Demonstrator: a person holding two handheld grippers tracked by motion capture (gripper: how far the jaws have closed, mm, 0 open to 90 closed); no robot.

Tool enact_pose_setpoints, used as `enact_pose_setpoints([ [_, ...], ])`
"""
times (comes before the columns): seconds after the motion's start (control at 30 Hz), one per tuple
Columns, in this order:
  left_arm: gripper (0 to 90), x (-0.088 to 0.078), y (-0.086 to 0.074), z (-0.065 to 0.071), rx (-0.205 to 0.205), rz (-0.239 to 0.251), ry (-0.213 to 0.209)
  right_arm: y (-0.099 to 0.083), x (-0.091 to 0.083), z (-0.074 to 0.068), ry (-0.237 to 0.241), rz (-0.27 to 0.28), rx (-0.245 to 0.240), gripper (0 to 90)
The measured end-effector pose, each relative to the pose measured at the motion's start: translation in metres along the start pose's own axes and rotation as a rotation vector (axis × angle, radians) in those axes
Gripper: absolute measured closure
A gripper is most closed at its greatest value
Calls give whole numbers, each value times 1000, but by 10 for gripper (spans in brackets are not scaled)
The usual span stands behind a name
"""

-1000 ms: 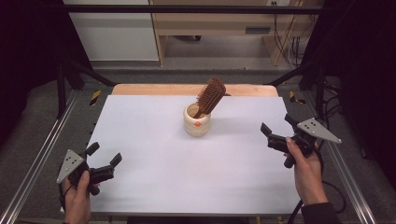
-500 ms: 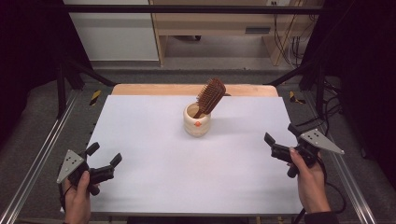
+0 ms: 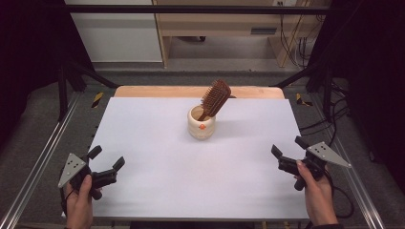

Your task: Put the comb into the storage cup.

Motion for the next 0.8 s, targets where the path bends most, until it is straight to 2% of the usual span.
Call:
enact_pose_setpoints([
  [0.27,19,0,0,0,-1,0,1,-12,-1,4,-13,2,7,30],
  [0.8,19,1,0,2,4,-2,-5,-36,4,0,10,-22,-2,30],
])
Point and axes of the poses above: each handheld gripper's, and its own axes: x roughly forward along the jaws, y roughly out of its top, z roughly to its right, the point moved 8 cm from there along x, roughly forward along the jaws, and after that the axes turned 13 degrees about -z, right-handed, at the moved point
